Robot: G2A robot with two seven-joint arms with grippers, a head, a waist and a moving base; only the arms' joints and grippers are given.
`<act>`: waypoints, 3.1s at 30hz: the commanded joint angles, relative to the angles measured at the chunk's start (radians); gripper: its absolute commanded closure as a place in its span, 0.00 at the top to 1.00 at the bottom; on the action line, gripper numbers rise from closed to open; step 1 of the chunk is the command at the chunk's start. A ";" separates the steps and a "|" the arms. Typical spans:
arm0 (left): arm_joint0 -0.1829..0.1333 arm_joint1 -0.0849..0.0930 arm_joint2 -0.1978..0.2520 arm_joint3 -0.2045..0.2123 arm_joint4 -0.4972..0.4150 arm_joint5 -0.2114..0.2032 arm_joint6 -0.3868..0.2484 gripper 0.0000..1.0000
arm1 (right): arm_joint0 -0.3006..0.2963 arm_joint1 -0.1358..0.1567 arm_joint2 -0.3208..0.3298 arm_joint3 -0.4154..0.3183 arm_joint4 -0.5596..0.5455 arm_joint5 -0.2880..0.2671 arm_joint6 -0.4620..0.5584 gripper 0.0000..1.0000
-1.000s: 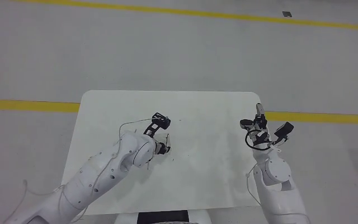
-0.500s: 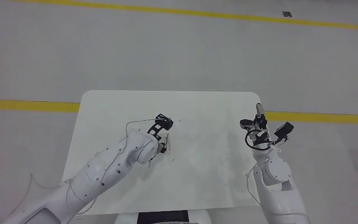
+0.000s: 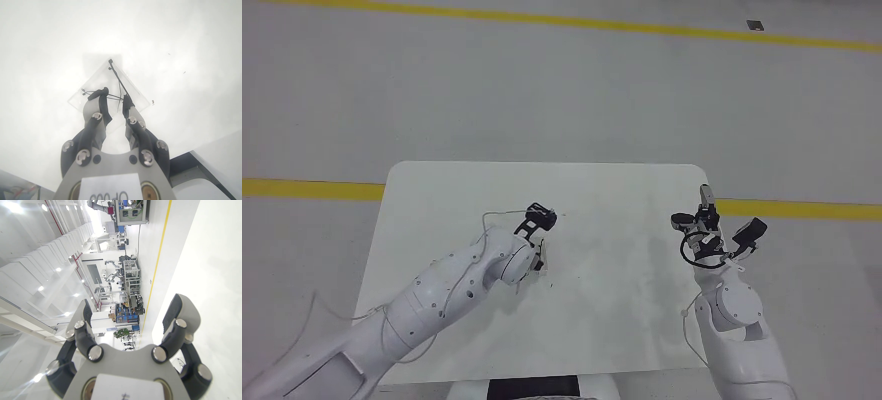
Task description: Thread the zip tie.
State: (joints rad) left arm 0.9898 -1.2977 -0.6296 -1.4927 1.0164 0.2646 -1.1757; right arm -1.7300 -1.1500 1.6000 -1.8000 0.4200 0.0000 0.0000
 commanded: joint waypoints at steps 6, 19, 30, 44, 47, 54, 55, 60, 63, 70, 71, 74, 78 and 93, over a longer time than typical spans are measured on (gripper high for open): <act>-0.030 -0.019 0.028 0.051 -0.016 -0.003 -0.007 0.18 | 0.000 0.000 0.000 0.000 0.000 0.000 0.000 1.00; -0.061 -0.048 0.066 0.121 -0.035 -0.007 -0.001 0.17 | 0.000 0.000 0.000 0.000 0.000 0.000 0.000 1.00; -0.081 -0.071 0.096 0.166 -0.024 0.012 0.006 0.11 | 0.000 0.000 0.000 0.000 0.000 0.000 0.000 1.00; -0.090 -0.086 0.103 0.192 -0.029 0.005 0.017 0.12 | 0.000 0.000 0.000 0.000 0.000 0.000 0.000 1.00; -0.087 -0.086 0.100 0.184 -0.023 0.009 0.018 0.13 | 0.000 0.000 0.000 0.000 0.000 0.000 0.000 1.00; -0.076 -0.081 0.088 0.159 -0.004 0.010 0.015 0.14 | 0.000 0.000 0.000 0.000 0.000 0.000 0.000 1.00; -0.074 -0.080 0.086 0.157 -0.003 0.009 0.015 0.14 | 0.000 0.000 0.000 0.000 0.000 0.000 0.000 1.00; -0.071 -0.080 0.080 0.157 0.003 0.005 0.022 0.14 | 0.000 0.000 0.000 0.000 0.000 0.000 0.000 1.00; -0.072 -0.082 0.080 0.166 0.004 0.003 0.020 0.14 | 0.000 0.000 0.000 0.000 0.000 0.000 0.000 1.00; -0.079 -0.091 0.087 0.196 -0.001 -0.002 0.018 0.14 | 0.000 0.000 0.000 0.000 0.000 0.000 0.000 1.00; -0.080 -0.093 0.088 0.200 -0.002 -0.003 0.018 0.14 | 0.000 0.000 0.000 0.000 0.000 0.000 0.000 1.00; -0.084 -0.097 0.090 0.209 -0.005 -0.004 0.018 0.12 | 0.000 0.000 0.000 0.000 0.000 0.000 0.000 1.00; -0.088 -0.101 0.092 0.218 -0.006 -0.005 0.016 0.04 | 0.000 0.000 0.000 0.000 0.000 0.000 0.000 1.00; -0.061 -0.089 0.067 0.151 0.043 0.020 0.001 0.00 | 0.000 0.000 0.000 0.000 0.000 0.000 0.000 1.00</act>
State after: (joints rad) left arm 0.9216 -1.3909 -0.5572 -1.3262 1.0503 0.2798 -1.1721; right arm -1.7300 -1.1500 1.6000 -1.8000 0.4200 0.0000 0.0000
